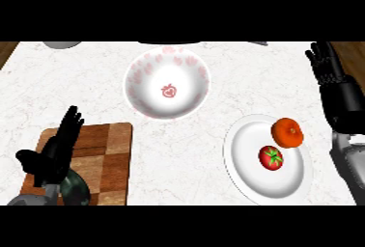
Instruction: Pick the tomato from the plate and place it in the bowl
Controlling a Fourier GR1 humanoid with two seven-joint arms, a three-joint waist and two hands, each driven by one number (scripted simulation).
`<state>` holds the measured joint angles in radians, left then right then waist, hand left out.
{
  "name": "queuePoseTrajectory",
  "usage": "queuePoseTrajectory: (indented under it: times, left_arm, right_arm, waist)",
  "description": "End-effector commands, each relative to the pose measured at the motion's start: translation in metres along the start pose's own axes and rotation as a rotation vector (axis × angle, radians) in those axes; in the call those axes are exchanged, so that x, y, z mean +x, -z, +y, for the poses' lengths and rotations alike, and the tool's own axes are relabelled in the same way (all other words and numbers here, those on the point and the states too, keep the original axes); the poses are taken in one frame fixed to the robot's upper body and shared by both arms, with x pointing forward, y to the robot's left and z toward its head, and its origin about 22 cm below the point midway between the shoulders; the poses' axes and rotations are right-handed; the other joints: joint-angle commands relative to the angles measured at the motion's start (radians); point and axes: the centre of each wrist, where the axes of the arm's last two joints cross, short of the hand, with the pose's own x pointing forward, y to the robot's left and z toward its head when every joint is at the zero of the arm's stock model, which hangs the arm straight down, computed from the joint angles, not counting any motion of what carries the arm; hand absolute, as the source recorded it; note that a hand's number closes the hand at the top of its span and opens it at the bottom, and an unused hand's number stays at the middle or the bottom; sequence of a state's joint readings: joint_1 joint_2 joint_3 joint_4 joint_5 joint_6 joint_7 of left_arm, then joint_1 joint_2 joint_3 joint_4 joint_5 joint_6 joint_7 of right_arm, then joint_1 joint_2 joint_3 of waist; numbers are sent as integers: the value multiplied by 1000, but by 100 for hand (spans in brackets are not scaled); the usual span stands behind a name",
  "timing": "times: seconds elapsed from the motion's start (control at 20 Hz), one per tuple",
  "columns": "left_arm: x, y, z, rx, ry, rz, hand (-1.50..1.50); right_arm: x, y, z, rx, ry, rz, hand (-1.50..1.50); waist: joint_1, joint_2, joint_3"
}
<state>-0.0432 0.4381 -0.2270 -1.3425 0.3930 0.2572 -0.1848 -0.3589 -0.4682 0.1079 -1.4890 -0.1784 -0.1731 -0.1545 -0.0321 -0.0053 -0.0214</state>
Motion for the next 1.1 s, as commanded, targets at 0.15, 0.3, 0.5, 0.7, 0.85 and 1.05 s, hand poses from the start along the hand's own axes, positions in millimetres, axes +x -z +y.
queuePoseTrajectory:
  times: [0.15,0.3,0.5,0.7,0.85,1.05]
  left_arm:
    - [49,32,6,9,15,-199,0]
    - [60,39,14,43,0,-223,0]
    - [89,44,29,111,-6,-270,0]
    - [94,38,42,109,-3,-271,0]
    - [93,50,49,97,-11,-297,0]
    - [88,36,48,108,-11,-259,0]
  right_arm:
    - [32,-27,101,707,416,-133,-150]
    - [83,-9,81,879,7,-488,-150]
    - [31,-114,66,823,401,-408,-150]
    - [30,-139,23,940,305,-486,-150]
    - [46,-115,-21,922,143,-558,-150]
    - [67,-96,-79,888,-117,-525,-150]
  waist:
    - [78,-5,25]
    - [47,-48,17]
    - [-8,-6,25]
    - [3,-4,24]
    - [1,1,22]
    - [4,-3,22]
